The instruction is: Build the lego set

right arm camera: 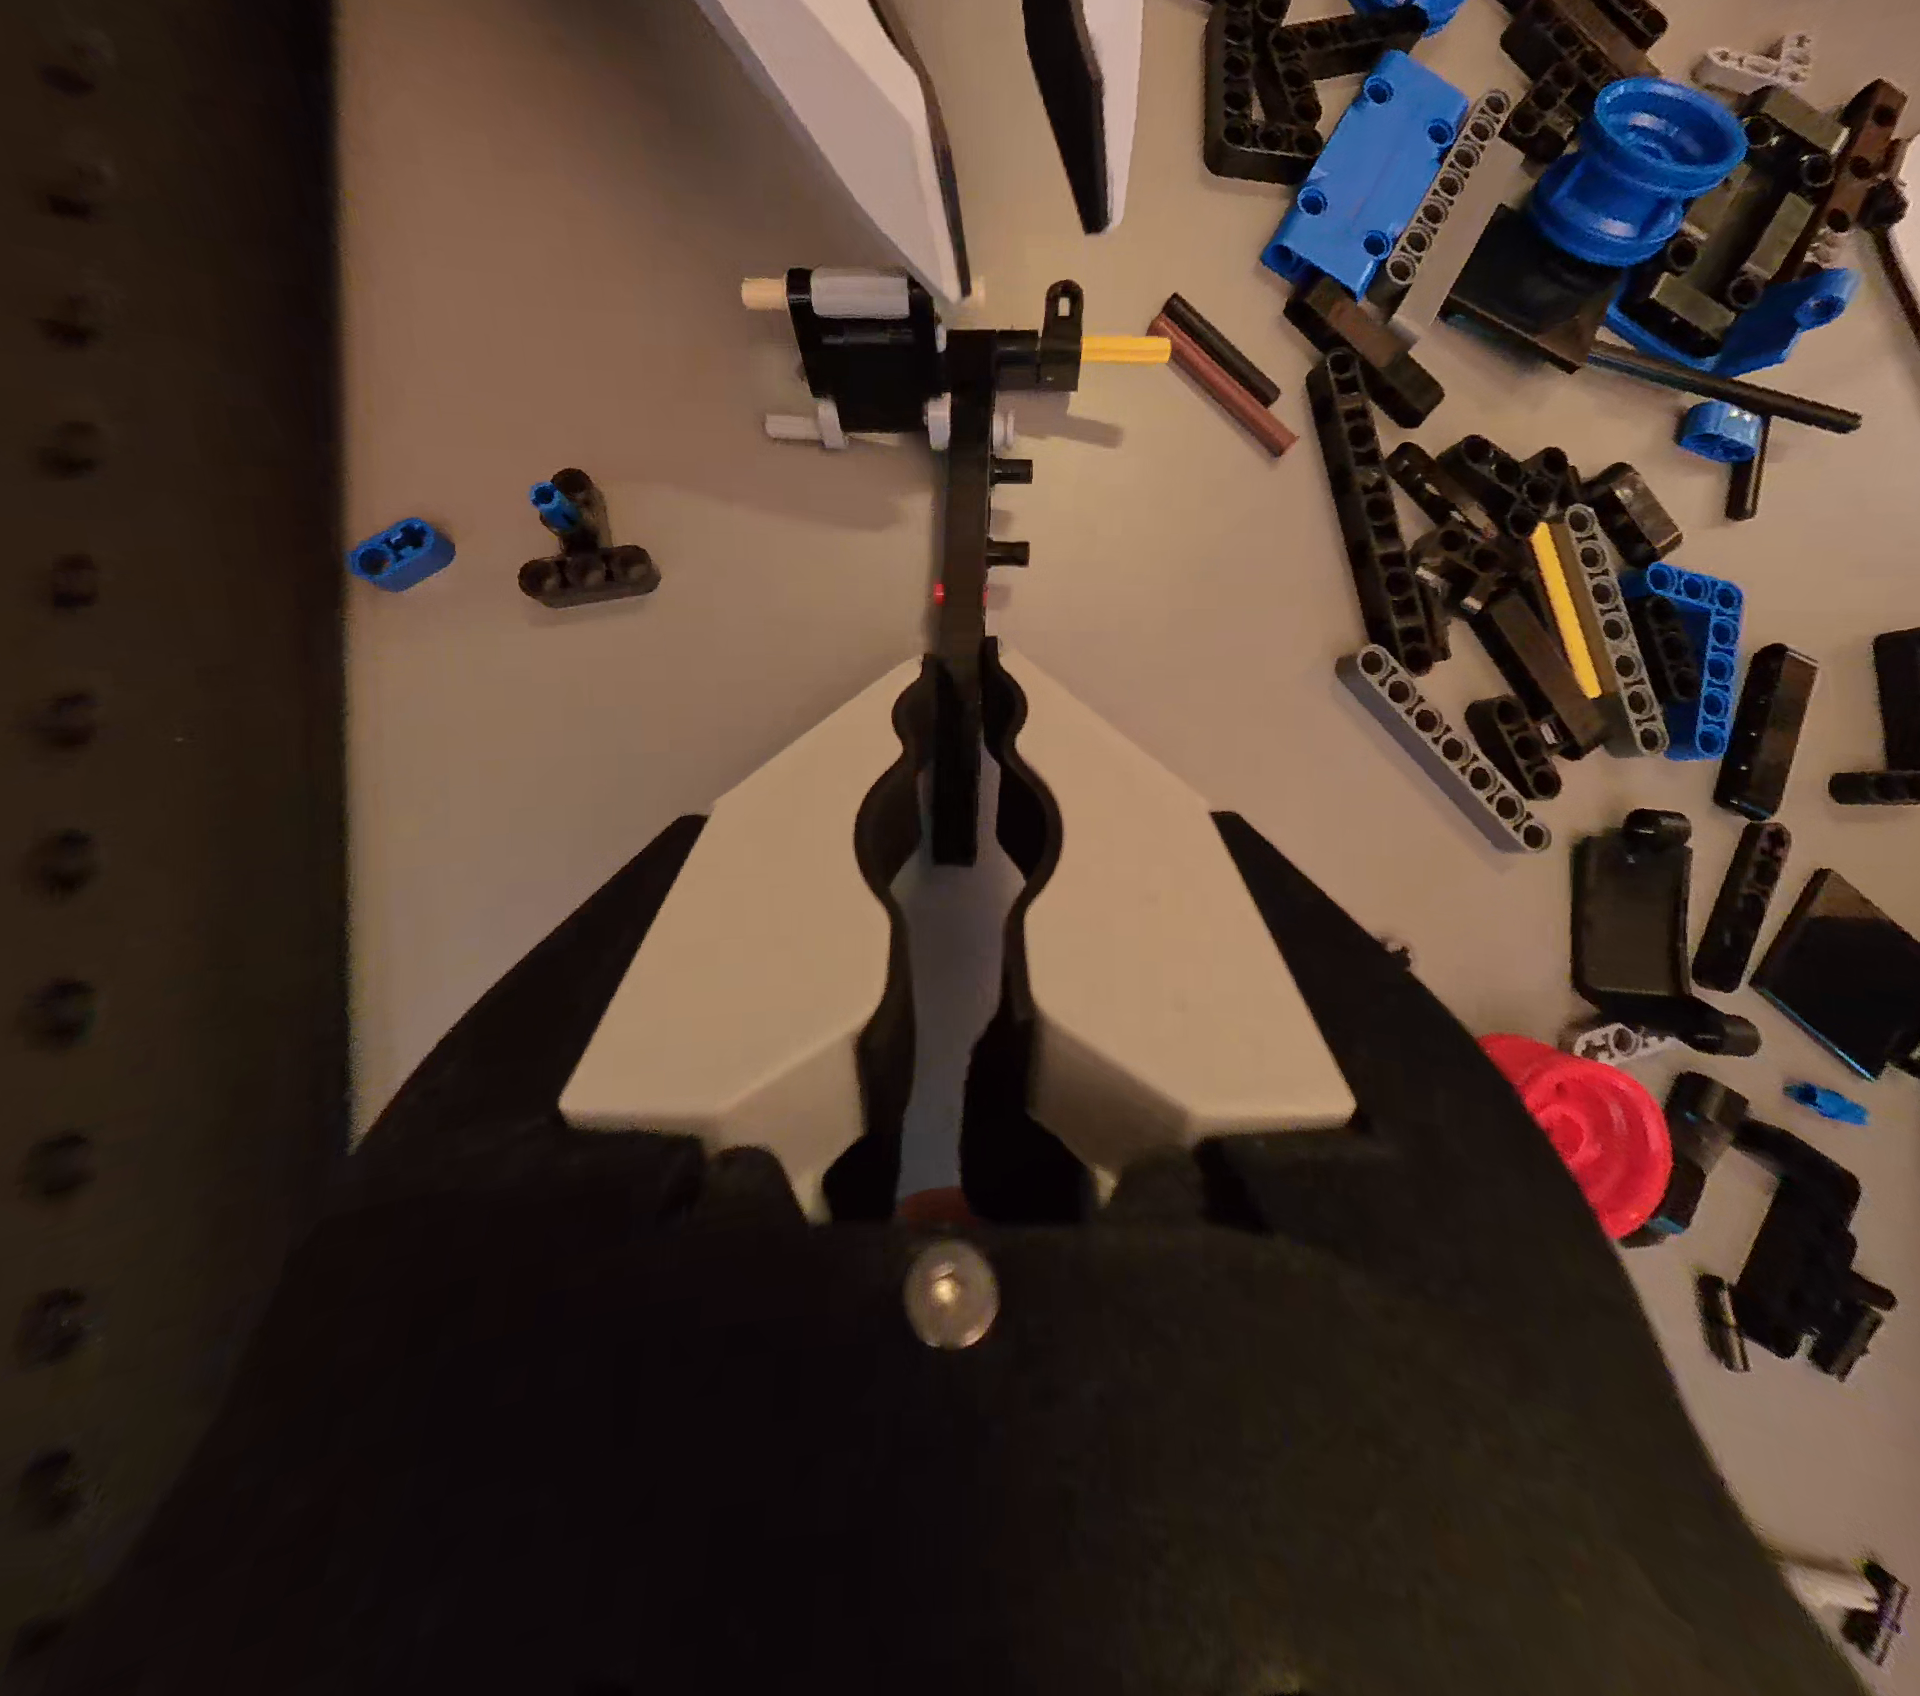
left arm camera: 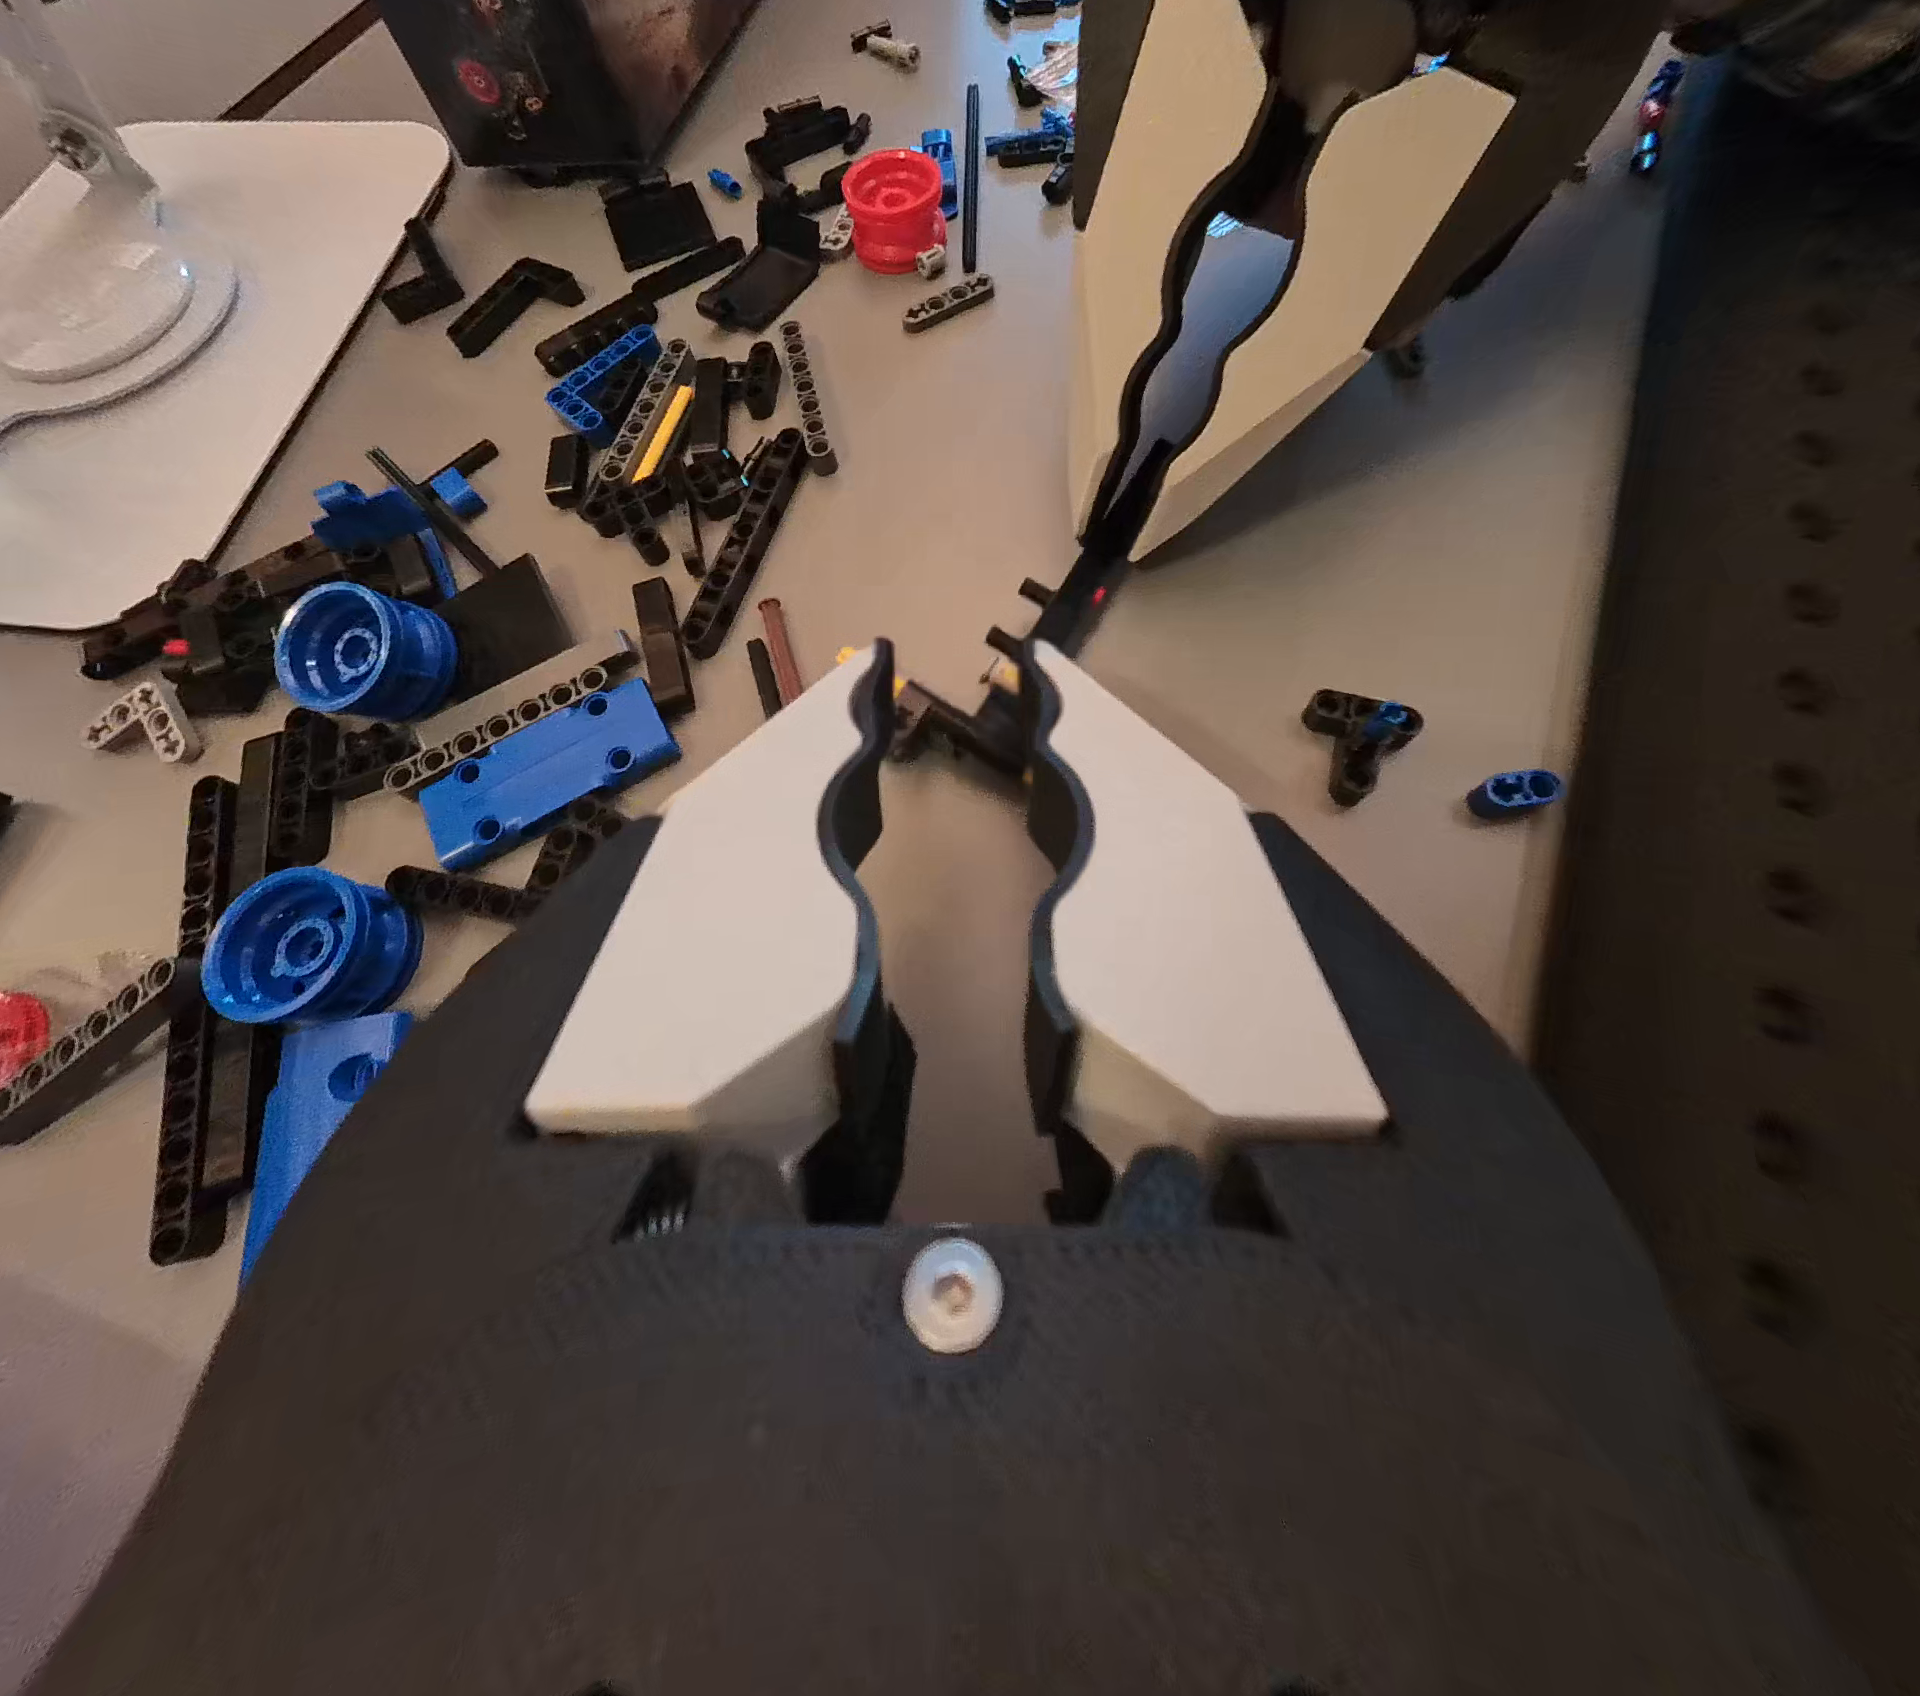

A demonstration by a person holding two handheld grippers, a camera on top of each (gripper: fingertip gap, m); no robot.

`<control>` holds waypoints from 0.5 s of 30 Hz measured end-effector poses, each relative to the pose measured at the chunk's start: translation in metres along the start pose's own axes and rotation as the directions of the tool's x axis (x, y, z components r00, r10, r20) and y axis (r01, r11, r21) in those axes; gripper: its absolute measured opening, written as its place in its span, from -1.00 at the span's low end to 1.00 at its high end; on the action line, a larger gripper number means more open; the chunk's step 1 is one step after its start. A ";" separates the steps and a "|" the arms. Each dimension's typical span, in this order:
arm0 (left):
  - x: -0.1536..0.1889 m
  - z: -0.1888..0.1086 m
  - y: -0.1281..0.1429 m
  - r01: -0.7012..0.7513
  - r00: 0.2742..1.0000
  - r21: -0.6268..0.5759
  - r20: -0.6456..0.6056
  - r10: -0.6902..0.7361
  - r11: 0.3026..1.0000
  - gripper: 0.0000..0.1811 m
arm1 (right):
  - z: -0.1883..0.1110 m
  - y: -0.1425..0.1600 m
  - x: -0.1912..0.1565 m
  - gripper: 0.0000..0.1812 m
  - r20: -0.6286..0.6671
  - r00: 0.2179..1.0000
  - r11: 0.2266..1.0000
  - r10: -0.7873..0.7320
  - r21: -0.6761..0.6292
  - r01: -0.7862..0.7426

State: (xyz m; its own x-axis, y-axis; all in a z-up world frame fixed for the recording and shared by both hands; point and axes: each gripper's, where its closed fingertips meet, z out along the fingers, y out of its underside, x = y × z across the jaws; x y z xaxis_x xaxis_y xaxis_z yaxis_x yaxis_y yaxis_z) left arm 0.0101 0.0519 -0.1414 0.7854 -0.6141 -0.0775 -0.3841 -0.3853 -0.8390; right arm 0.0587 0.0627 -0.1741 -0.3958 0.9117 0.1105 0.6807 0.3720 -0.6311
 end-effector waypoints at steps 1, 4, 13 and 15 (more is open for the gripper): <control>0.000 -0.001 0.001 -0.005 1.000 -0.002 -0.003 0.005 1.000 -0.73 | 0.000 0.001 0.000 -0.93 0.000 1.000 1.000 -0.002 -0.003 0.002; 0.004 -0.004 0.000 -0.007 1.000 0.005 -0.031 0.008 1.000 -0.65 | -0.002 0.000 0.000 -0.93 0.016 1.000 1.000 0.021 0.018 -0.021; 0.015 -0.013 -0.008 -0.059 0.995 0.066 -0.081 0.065 0.996 -0.53 | -0.013 -0.005 0.001 -0.93 0.105 0.987 0.985 0.121 0.110 -0.132; 0.012 -0.015 -0.005 -0.083 0.994 0.060 -0.063 0.086 0.995 -0.51 | -0.015 -0.005 0.002 -0.93 0.112 0.985 0.983 0.132 0.113 -0.144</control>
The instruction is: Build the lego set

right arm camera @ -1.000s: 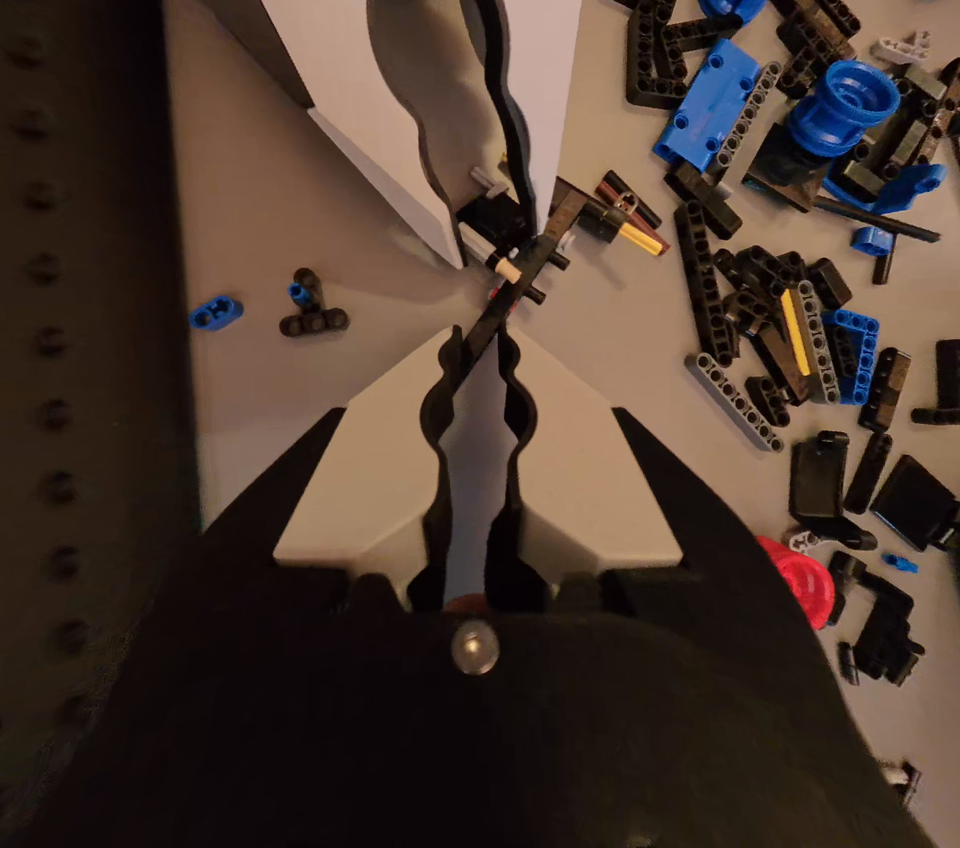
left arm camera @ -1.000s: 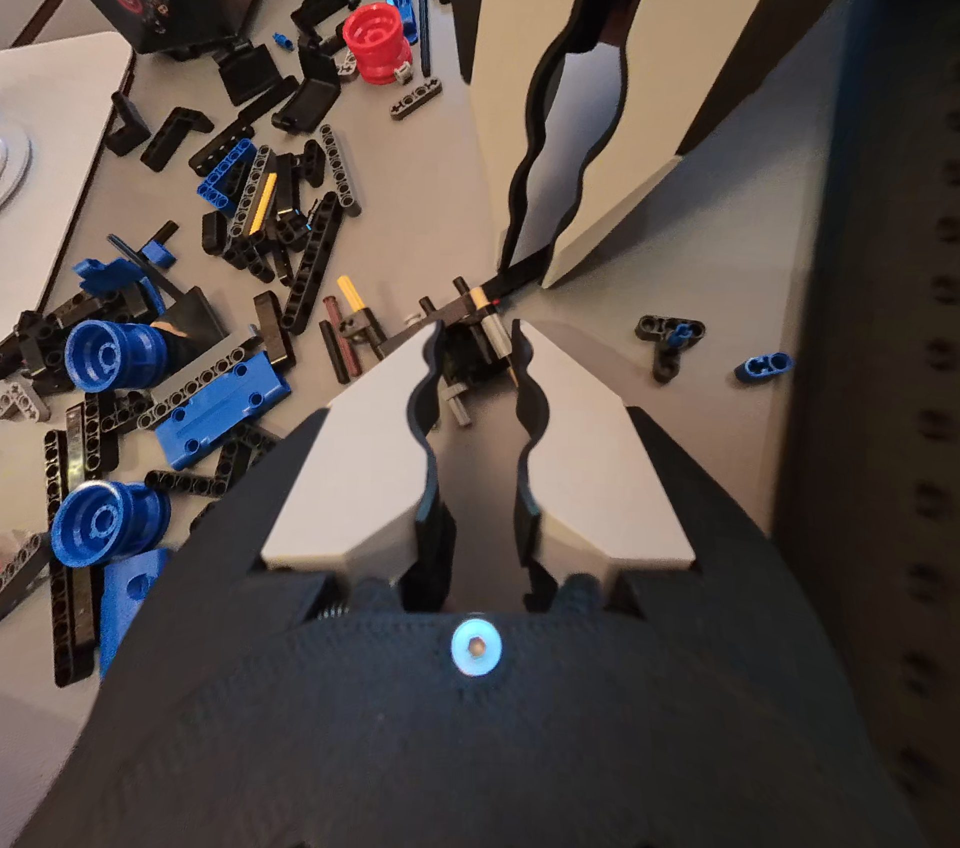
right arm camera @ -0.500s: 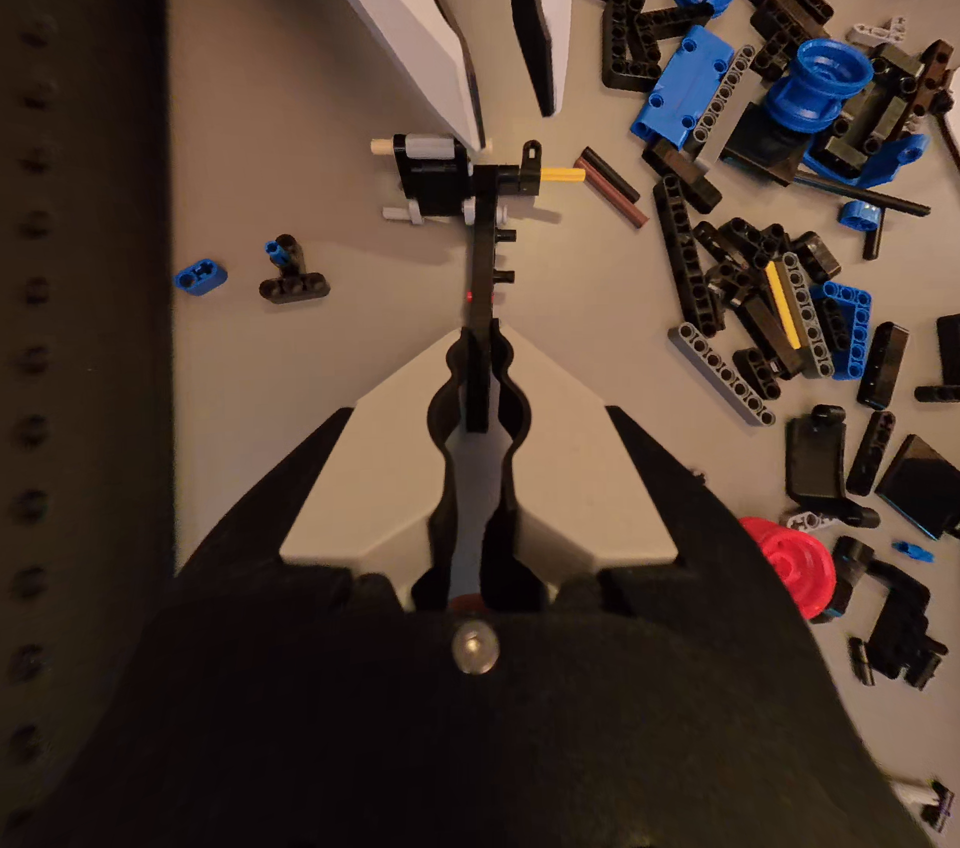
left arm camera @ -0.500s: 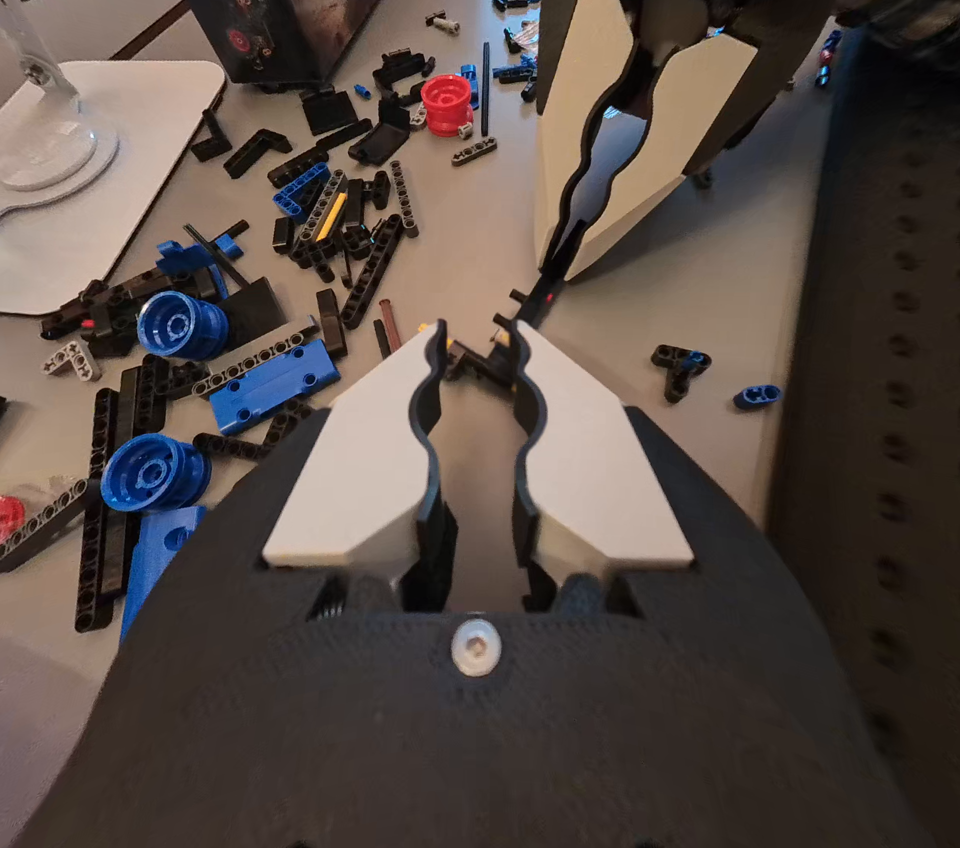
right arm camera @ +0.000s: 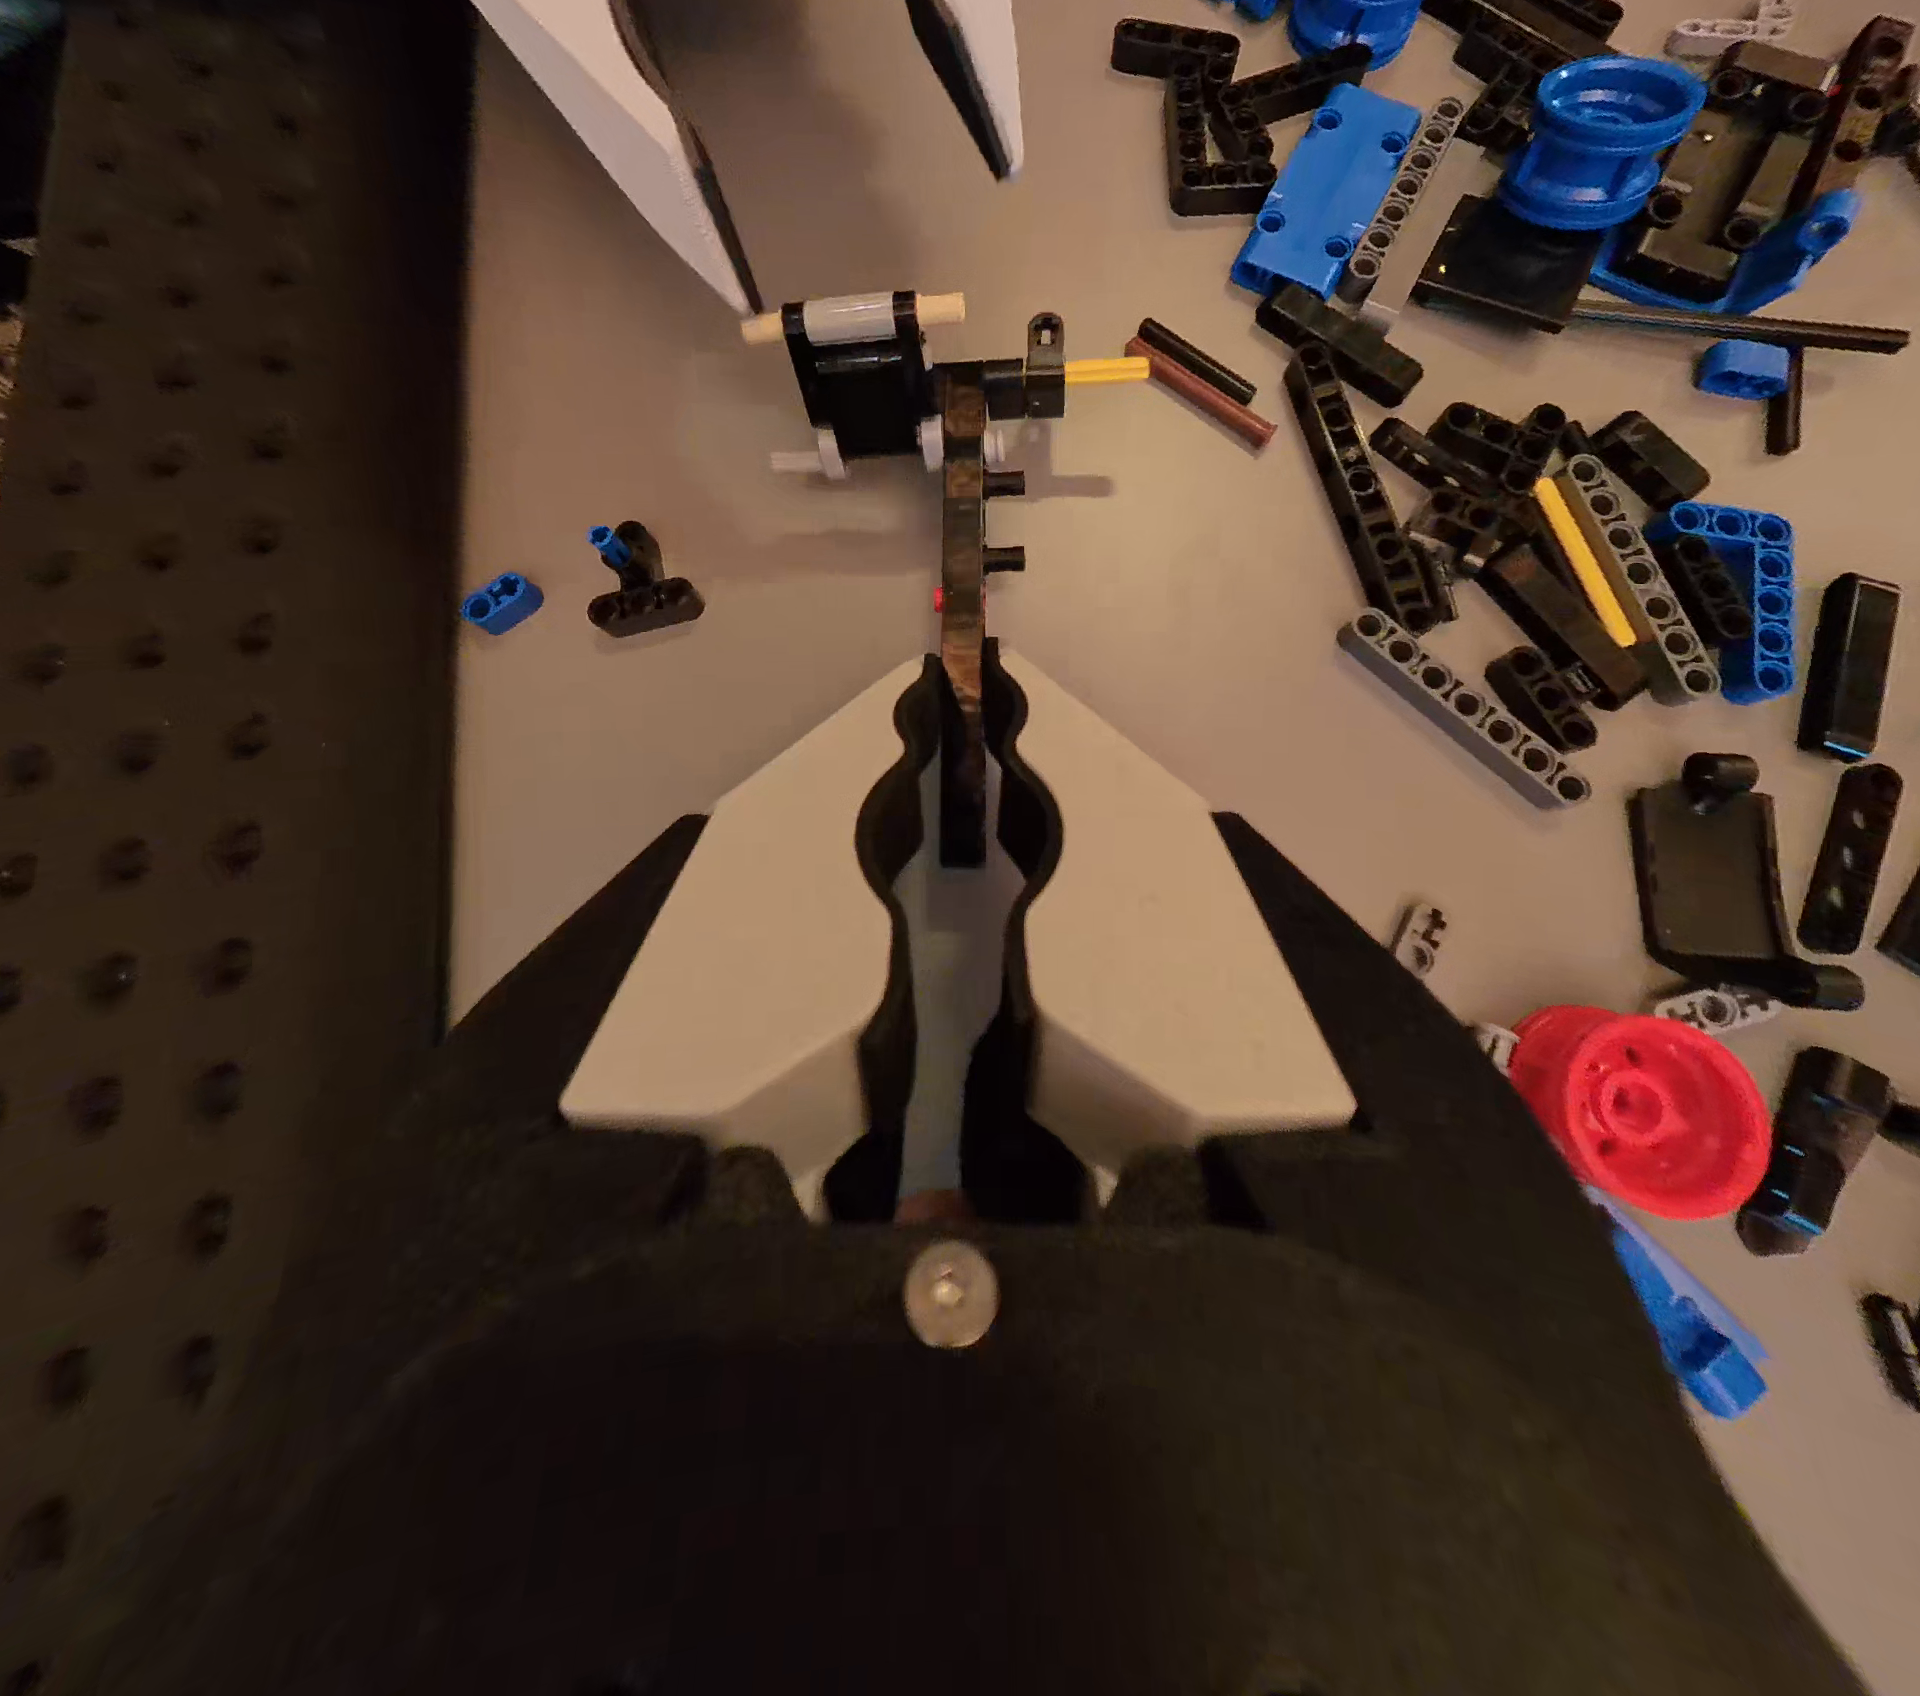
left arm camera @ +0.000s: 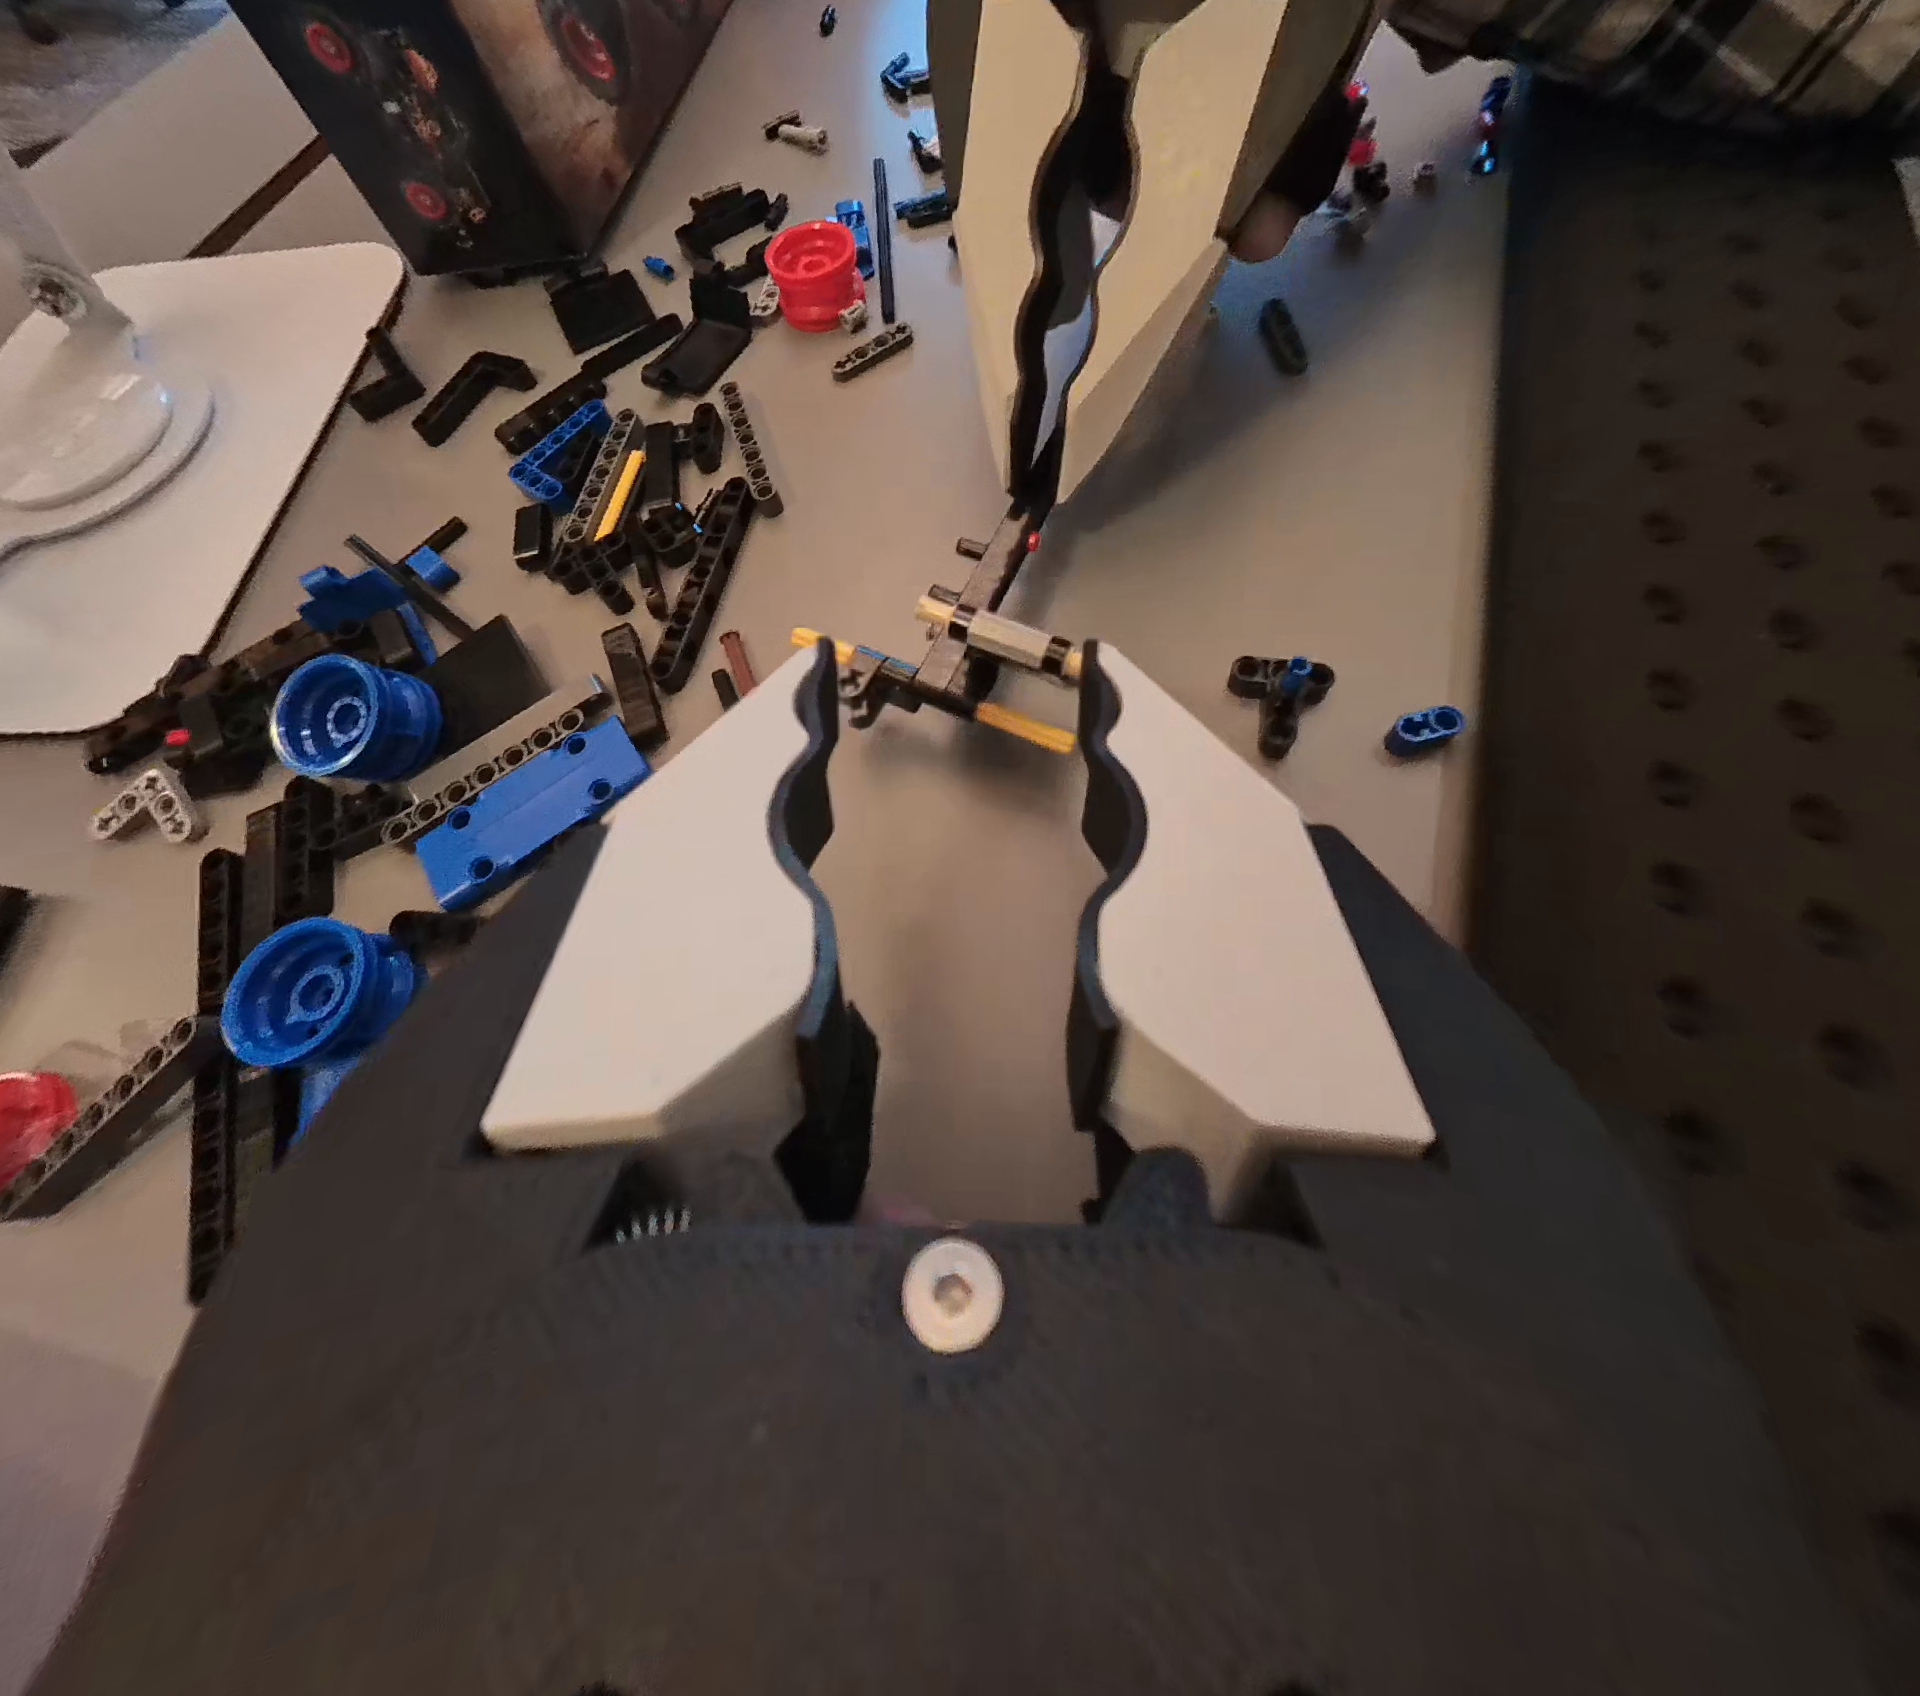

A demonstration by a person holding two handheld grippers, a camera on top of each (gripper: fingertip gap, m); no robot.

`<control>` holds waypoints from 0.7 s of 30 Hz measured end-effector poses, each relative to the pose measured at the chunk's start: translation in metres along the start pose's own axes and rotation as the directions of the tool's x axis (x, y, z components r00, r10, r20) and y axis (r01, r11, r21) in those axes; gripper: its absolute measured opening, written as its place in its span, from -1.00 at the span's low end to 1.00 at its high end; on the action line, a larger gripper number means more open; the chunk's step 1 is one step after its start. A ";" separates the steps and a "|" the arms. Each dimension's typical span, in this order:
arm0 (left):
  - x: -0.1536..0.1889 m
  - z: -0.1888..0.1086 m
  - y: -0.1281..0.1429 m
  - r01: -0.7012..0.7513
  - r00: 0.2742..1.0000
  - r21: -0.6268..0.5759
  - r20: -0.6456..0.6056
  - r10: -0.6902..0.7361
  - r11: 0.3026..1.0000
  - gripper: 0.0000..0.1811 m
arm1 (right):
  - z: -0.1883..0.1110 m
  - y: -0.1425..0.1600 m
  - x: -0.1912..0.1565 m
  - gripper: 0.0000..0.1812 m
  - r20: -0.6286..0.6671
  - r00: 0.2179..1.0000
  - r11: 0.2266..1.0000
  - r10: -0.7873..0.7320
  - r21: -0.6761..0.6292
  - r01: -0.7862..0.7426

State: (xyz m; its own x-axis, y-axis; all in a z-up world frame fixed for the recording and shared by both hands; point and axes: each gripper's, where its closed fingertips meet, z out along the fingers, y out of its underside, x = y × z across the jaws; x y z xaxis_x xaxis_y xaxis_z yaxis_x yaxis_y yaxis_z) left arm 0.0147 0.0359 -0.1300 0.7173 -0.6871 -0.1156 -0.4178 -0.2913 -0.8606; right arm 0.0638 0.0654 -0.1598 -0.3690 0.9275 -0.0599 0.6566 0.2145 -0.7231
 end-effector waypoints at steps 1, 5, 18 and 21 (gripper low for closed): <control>0.000 -0.001 0.000 -0.004 1.000 0.003 -0.002 0.004 1.000 -0.49 | 0.000 0.000 0.000 -0.93 0.006 1.000 1.000 0.006 0.003 -0.006; 0.003 -0.001 -0.002 -0.017 1.000 0.017 -0.009 0.017 1.000 -0.45 | -0.001 -0.001 -0.001 -0.93 0.024 0.999 1.000 0.025 0.018 -0.025; 0.019 0.016 -0.001 -0.103 0.994 -0.002 -0.046 0.103 0.995 -0.65 | -0.005 -0.008 -0.009 -0.93 0.072 0.997 0.997 0.021 0.072 -0.026; 0.018 0.015 -0.002 -0.093 0.995 0.010 -0.043 0.093 0.996 -0.66 | -0.007 -0.010 -0.008 -0.93 0.077 0.997 0.995 0.030 0.092 -0.037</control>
State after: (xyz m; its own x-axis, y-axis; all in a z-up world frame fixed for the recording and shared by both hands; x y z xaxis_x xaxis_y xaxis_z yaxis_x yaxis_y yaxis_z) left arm 0.0367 0.0343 -0.1375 0.6506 -0.7392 -0.1741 -0.4770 -0.2194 -0.8511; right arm 0.0647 0.0580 -0.1471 -0.3987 0.9072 -0.1339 0.6061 0.1511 -0.7809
